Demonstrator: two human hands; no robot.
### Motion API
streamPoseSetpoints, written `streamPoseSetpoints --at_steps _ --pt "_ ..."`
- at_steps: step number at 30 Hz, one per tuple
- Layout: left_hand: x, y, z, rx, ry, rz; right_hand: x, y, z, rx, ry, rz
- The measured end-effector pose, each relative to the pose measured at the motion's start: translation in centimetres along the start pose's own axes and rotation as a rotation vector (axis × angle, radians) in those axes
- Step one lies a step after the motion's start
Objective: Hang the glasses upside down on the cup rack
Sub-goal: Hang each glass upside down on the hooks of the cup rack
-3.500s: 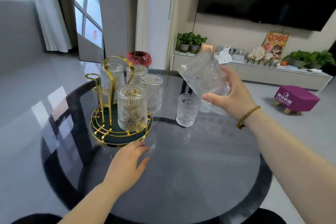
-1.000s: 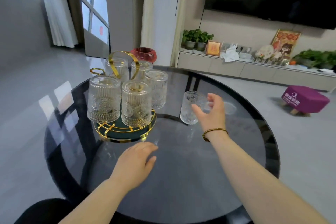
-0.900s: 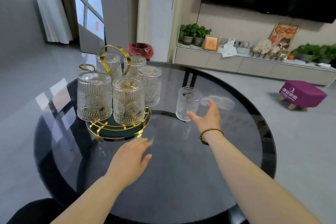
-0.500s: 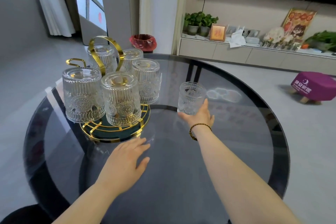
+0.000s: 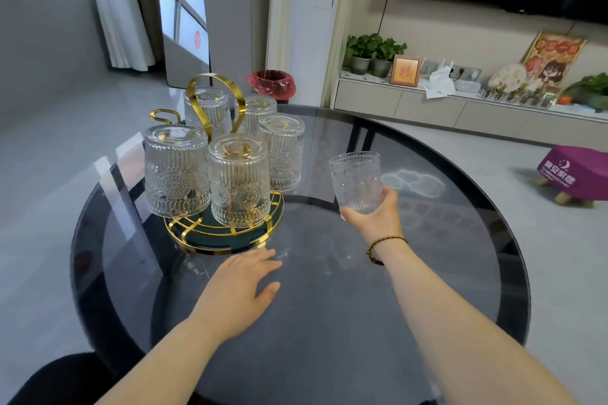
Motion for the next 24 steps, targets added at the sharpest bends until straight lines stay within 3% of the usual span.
streamPoseSetpoints --at_steps 6,17,24 --pt "1.0 -1.5 0.5 0.057 -0.195 -0.083 3.6 -3.5 8.2 0.244 -0.158 0.054" --pt "6.9 -6.6 7.7 0.242 -0.115 -0.343 0.9 -6.8 22.8 0.555 -0.603 0.257" --pt "7.4 -4.6 11.3 0.28 -0.042 -0.169 -6.0 -4.6 27.3 0.588 -0.644 0.341"
Point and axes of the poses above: each hand's wrist, its own y-axis towards the middle knuckle, its own x-axis out of the back of the hand, z = x × y, the point moved 4 cm from there along y, towards the middle knuckle, and after that the axes turned 9 degrees about z, right-handed, at the moved point
